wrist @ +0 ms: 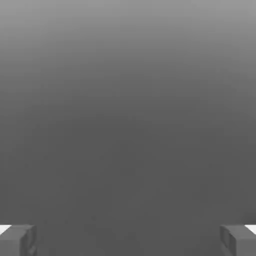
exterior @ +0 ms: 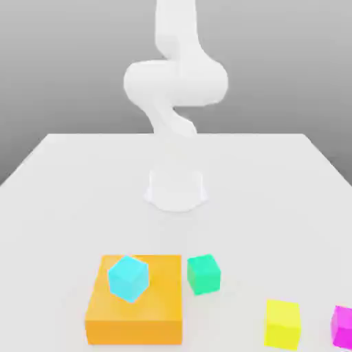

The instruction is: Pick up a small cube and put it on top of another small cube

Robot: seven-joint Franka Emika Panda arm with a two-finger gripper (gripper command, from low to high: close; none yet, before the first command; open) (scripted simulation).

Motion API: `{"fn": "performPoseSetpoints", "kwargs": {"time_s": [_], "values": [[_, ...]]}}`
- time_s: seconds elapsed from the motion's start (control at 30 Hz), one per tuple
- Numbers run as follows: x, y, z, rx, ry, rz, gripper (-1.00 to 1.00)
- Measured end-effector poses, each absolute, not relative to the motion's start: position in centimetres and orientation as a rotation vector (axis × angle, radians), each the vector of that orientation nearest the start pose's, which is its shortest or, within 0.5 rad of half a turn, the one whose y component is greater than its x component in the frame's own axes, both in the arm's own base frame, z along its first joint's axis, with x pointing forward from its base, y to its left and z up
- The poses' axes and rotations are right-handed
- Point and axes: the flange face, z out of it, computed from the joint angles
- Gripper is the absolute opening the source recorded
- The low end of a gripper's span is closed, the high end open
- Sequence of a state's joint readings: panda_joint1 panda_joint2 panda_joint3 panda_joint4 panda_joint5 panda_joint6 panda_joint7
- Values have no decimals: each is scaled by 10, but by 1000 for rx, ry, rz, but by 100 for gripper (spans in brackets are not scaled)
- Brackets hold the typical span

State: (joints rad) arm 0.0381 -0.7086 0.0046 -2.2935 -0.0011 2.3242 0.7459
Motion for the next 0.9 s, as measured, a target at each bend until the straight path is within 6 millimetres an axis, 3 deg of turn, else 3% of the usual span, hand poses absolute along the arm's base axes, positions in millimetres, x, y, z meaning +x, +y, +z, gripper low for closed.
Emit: {"fn": "performPoseSetpoints", "kwargs": {"time_s": [0.23,0.47,0.67,0.9], "values": [[455,77,593,-2779,599,-776,0],[499,147,486,-2954,224,-567,0],[505,217,384,-3040,-152,-371,0],[488,272,257,-3068,-552,-129,0]]}}
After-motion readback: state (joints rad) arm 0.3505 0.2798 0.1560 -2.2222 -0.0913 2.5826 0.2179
